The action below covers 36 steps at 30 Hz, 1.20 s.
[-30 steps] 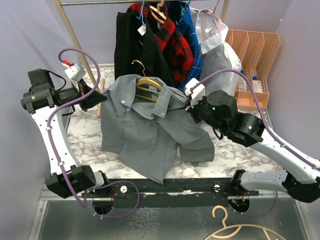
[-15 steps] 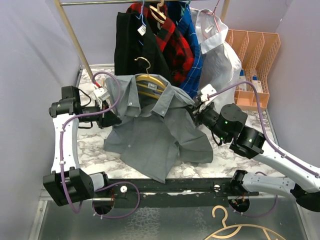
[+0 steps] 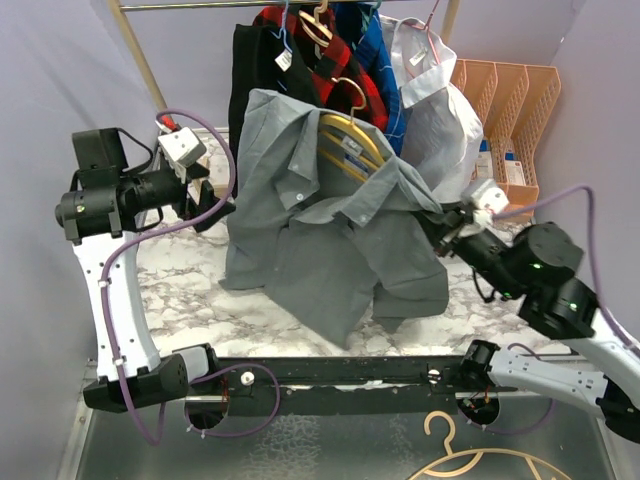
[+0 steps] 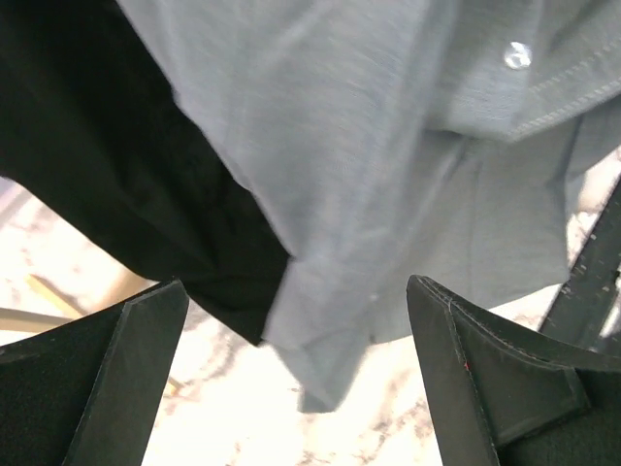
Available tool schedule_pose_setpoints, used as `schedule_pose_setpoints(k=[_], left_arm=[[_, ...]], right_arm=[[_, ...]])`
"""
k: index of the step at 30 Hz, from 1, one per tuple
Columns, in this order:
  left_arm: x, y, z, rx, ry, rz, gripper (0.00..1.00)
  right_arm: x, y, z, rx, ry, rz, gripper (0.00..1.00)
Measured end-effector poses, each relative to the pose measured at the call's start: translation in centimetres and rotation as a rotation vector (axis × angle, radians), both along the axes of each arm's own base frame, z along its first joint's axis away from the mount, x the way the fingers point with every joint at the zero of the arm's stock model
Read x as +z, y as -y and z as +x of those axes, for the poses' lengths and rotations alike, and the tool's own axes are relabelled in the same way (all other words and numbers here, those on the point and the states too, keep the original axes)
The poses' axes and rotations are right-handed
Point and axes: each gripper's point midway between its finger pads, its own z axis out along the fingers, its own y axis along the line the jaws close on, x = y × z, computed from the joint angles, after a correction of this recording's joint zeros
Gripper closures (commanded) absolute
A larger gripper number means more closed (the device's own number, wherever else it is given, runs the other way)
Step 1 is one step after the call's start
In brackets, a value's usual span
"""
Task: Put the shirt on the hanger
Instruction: Hang the shirt on the hanger.
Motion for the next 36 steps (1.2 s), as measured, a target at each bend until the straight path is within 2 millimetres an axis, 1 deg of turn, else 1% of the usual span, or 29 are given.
schedule_pose_setpoints(k=[1, 3, 6, 8, 13, 14, 17, 19, 22, 26, 28, 31, 36], left_arm=[[1.5, 0.0, -0.1, 0.000, 0.044, 0.007, 0.01], [3.5, 0.2, -0.3, -0.007, 0.107, 0.015, 0.01], [5.2, 0.9, -0.8, -0.056, 0.170, 0.005, 0.01], [5.7, 1.5, -1.3, -0.104, 0.184, -0.022, 0.01], [6.7, 2.7, -1.9, -0.201, 0.186, -0.104, 0.01], [6.9, 2.8, -1.7, -0.214, 0.183, -0.117, 0.02], [7.0, 3.6, -2.1, -0.260, 0.171, -0.157, 0.05], [6.8, 4.1, -2.5, -0.288, 0.158, -0.175, 0.08], [5.9, 5.1, -3.1, -0.334, 0.123, -0.190, 0.10], [4.4, 6.6, -4.4, -0.406, 0.071, -0.197, 0.08], [3.5, 7.1, -4.9, -0.430, 0.052, -0.196, 0.07], [2.0, 7.3, -5.4, -0.449, 0.042, -0.193, 0.06], [-0.2, 7.2, -5.2, -0.470, 0.049, -0.180, 0.05]], right_arm=[[0.5, 0.5, -0.6, 0.017, 0.015, -0.002, 0.99], [1.3, 1.3, -2.2, 0.066, 0.040, -0.017, 0.99], [1.7, 2.1, -4.1, 0.134, 0.047, -0.053, 0.99], [1.2, 2.3, -4.9, 0.167, 0.038, -0.083, 0.99], [-1.6, 2.9, -6.5, 0.229, -0.029, -0.181, 0.99], [-2.1, 3.2, -6.8, 0.239, -0.046, -0.201, 0.99], [-2.5, 3.9, -7.6, 0.252, -0.073, -0.233, 0.99], [-2.3, 4.6, -8.1, 0.252, -0.078, -0.238, 0.99], [-1.5, 5.6, -8.7, 0.250, -0.064, -0.223, 0.99], [-0.1, 6.7, -9.4, 0.244, -0.043, -0.199, 0.99], [0.1, 6.8, -9.4, 0.244, -0.042, -0.198, 0.99], [0.0, 6.6, -9.4, 0.248, -0.052, -0.209, 0.99], [-0.8, 6.3, -9.5, 0.268, -0.082, -0.242, 0.99]])
